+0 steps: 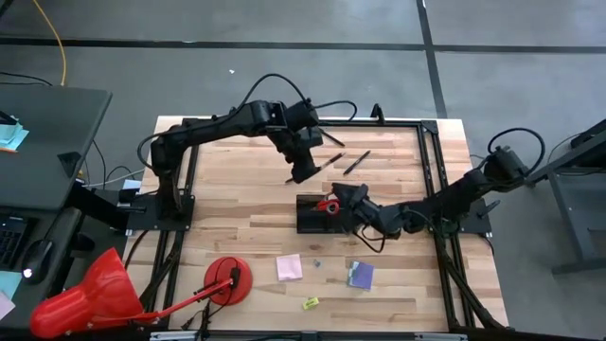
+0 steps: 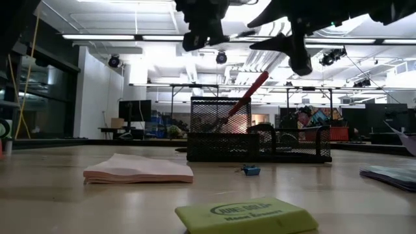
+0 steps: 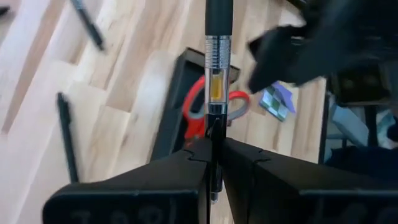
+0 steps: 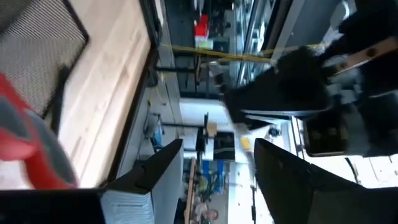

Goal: Pick and place office supplies into organizer
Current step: Put the black pen into the black desk organizer

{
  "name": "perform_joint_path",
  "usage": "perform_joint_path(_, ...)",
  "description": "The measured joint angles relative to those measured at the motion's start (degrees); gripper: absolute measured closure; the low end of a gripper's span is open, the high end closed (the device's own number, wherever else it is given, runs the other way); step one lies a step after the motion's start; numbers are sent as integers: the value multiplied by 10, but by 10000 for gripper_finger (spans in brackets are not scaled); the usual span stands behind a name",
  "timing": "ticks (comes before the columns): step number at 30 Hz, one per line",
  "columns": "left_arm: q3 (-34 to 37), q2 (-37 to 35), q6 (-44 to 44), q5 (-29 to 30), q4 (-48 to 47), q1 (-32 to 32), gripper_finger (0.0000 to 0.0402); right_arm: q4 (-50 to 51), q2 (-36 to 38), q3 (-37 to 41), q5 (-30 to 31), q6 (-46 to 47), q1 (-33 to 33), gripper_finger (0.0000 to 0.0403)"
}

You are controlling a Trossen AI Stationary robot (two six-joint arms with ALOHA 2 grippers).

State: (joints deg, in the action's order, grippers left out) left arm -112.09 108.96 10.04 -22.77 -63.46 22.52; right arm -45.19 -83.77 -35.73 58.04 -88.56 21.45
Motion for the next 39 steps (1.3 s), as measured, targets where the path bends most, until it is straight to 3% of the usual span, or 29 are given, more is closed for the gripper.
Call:
perform_joint_path(22, 3, 0, 8, -18, -10, 0, 394, 79, 0, -68, 0, -82, -41, 209)
perform_joint_path(28, 3, 0, 8, -26, -6, 0, 394, 134, 0, -84, -1, -62, -62, 210)
perform_joint_path(39, 3, 0, 8, -38, -3, 0, 394, 137, 0, -86, -40, -52, -87, 213)
